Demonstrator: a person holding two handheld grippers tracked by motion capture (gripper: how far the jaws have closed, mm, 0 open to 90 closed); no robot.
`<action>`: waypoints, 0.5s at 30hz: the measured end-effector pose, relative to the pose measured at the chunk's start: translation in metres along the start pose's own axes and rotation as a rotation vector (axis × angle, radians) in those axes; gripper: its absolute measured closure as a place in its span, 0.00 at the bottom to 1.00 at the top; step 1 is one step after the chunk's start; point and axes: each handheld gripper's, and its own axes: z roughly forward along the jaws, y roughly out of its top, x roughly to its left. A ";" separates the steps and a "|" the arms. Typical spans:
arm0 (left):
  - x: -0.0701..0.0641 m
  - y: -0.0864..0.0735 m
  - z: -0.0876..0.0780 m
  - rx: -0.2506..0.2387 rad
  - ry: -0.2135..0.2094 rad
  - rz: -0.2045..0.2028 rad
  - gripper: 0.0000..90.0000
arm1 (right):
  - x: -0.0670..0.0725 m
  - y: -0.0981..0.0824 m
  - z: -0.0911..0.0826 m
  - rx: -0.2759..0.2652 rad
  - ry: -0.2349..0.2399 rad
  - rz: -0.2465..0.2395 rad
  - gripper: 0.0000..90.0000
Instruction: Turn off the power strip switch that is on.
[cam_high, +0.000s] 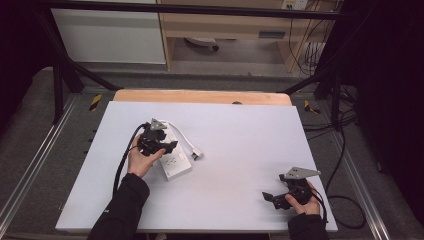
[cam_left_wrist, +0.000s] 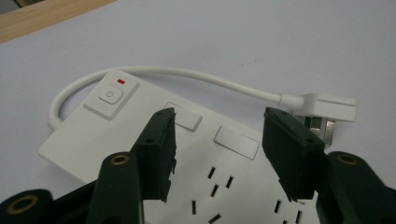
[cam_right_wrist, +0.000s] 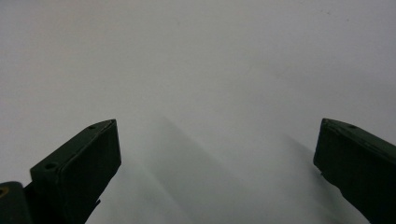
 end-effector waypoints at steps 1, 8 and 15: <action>0.000 0.000 0.001 0.002 0.001 0.001 0.51 | 0.000 0.000 0.000 0.000 0.000 -0.001 0.01; 0.002 0.000 0.003 -0.004 0.003 -0.007 0.58 | 0.000 0.000 0.000 0.001 0.001 -0.001 0.01; 0.003 0.000 0.006 -0.009 -0.003 -0.013 0.67 | 0.000 0.000 0.000 -0.001 -0.001 -0.004 0.01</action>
